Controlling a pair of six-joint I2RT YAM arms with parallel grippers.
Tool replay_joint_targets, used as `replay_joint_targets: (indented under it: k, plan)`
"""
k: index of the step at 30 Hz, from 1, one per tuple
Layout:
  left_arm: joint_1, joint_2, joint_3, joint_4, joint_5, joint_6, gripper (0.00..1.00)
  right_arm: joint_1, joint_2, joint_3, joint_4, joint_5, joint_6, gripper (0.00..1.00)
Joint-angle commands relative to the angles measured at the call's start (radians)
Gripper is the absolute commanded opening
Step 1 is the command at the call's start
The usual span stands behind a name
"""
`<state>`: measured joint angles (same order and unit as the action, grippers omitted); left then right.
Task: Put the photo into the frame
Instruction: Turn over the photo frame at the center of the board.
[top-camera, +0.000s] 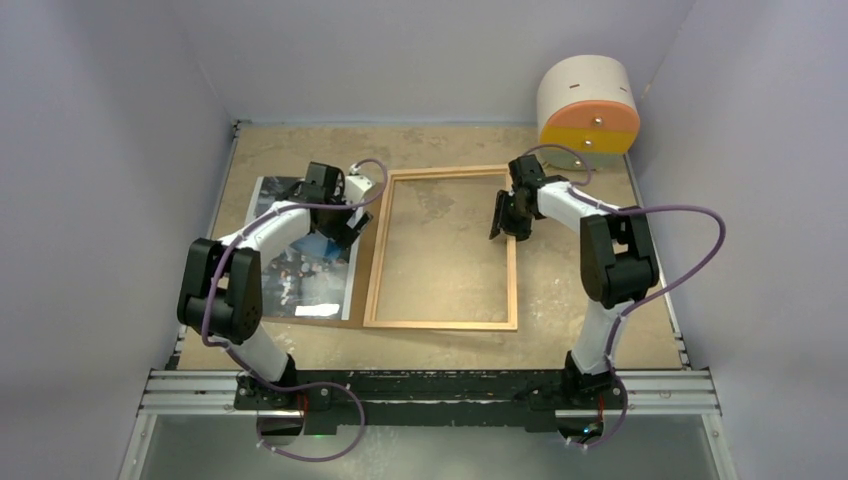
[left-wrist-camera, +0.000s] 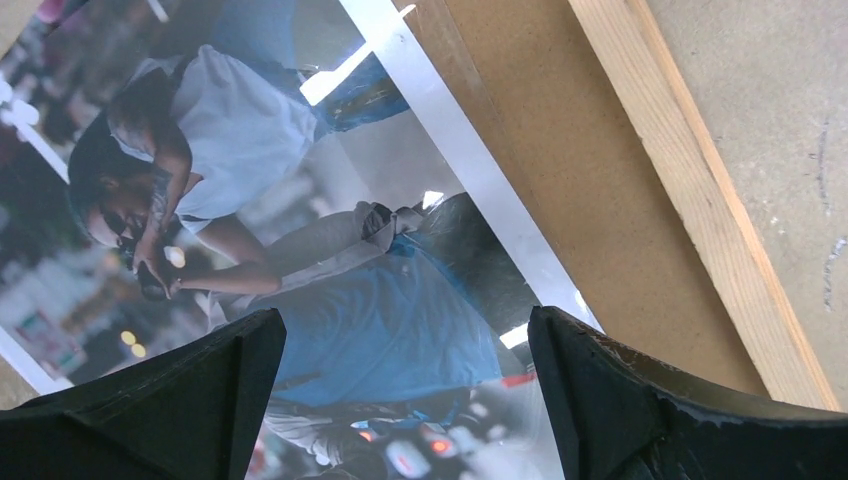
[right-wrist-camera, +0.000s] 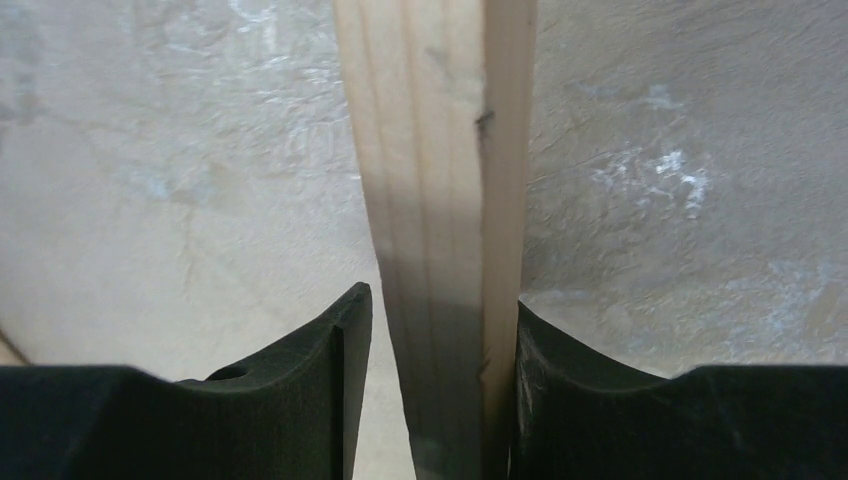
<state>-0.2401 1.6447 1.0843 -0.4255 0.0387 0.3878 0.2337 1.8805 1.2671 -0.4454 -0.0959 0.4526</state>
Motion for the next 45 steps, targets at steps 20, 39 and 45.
replay_joint_targets:
  k: [20,39,45]
  plan:
    - [-0.186,0.106,-0.028,0.125,-0.109,0.046,1.0,-0.008,0.052,0.024,-0.041,0.239,0.021,0.49]
    - [-0.268,0.108,0.058,0.057,-0.067,0.006,1.0,-0.04,-0.08,0.013,-0.087,0.389,0.09,0.56]
    - [-0.216,0.049,0.137,-0.028,-0.013,0.015,1.0,-0.01,-0.248,0.031,-0.017,0.342,0.067,0.81]
